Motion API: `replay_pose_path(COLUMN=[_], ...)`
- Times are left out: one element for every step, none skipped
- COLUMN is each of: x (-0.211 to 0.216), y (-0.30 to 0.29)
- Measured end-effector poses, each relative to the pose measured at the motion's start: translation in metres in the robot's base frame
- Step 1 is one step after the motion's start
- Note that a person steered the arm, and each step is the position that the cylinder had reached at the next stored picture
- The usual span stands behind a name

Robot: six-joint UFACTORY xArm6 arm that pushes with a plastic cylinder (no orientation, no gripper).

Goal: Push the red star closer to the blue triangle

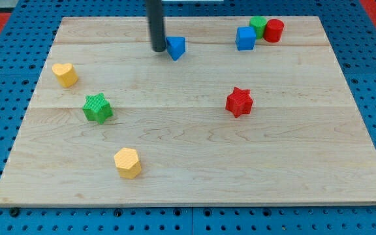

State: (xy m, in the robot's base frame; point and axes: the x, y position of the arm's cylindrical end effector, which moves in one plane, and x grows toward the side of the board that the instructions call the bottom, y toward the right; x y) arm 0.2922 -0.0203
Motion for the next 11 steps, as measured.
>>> replay_pose_path(x=[0.012,0.014,0.081,0.164,0.180,0.137,0.106,0.103,0.065,0.029,0.058], y=[0.084,0.129,0.155,0.169,0.136,0.089,0.064,0.041,0.054,0.104,0.112])
